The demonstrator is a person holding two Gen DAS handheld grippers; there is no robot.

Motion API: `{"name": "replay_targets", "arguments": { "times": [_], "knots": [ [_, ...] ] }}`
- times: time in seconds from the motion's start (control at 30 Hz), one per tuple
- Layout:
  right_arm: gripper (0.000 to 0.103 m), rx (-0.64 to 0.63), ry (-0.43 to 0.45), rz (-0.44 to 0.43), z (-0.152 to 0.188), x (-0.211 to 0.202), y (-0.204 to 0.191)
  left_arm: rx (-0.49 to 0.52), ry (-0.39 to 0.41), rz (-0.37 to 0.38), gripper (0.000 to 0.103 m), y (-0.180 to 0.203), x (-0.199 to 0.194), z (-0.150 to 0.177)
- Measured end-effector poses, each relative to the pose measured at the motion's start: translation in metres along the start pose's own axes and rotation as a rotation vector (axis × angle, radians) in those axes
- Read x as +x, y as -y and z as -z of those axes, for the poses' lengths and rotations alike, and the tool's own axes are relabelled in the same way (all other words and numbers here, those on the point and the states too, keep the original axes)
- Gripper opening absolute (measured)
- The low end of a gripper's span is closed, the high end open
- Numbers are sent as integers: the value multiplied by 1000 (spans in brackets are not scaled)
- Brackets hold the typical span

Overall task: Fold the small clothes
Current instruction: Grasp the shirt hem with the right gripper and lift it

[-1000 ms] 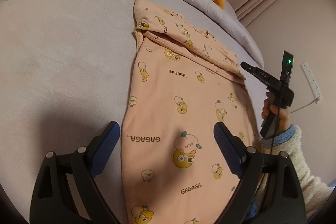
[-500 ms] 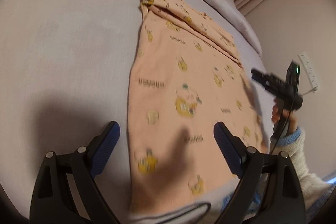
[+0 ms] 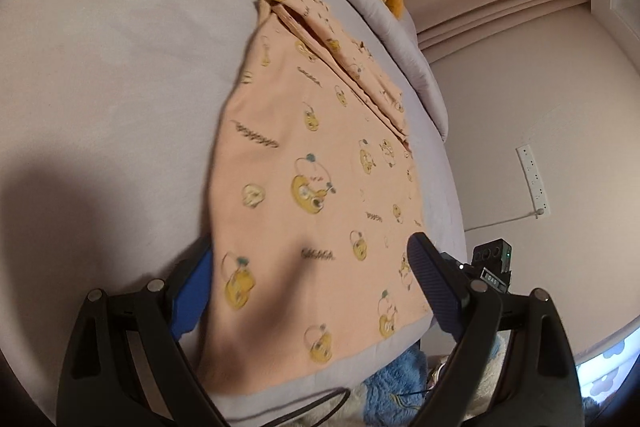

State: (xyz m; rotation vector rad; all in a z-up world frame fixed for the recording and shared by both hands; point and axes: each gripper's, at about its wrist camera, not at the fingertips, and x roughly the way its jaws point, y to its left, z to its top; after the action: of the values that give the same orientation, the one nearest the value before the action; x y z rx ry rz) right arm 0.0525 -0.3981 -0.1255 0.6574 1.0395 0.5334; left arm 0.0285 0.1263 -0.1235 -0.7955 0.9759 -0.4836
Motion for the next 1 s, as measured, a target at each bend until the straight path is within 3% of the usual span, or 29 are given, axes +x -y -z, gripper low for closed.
{"name": "replay_targets", "arguments": {
  "times": [0.33,0.5,0.7,1.0],
  "knots": [
    [52,-49,19,13,-14,22,-14,-24,6,-1,86,1,7,-6],
    [52,-78,-16,-7,-9,27,-18,-30,14,-22,66,-3,3,4],
    [51,-96,-44,-35,14,23,-22,-54,1,5,54,-10,1,12],
    [45,-28,-72,-94,40,13,-14,-34,-59,64,54,-10,-5,31]
  ]
}}
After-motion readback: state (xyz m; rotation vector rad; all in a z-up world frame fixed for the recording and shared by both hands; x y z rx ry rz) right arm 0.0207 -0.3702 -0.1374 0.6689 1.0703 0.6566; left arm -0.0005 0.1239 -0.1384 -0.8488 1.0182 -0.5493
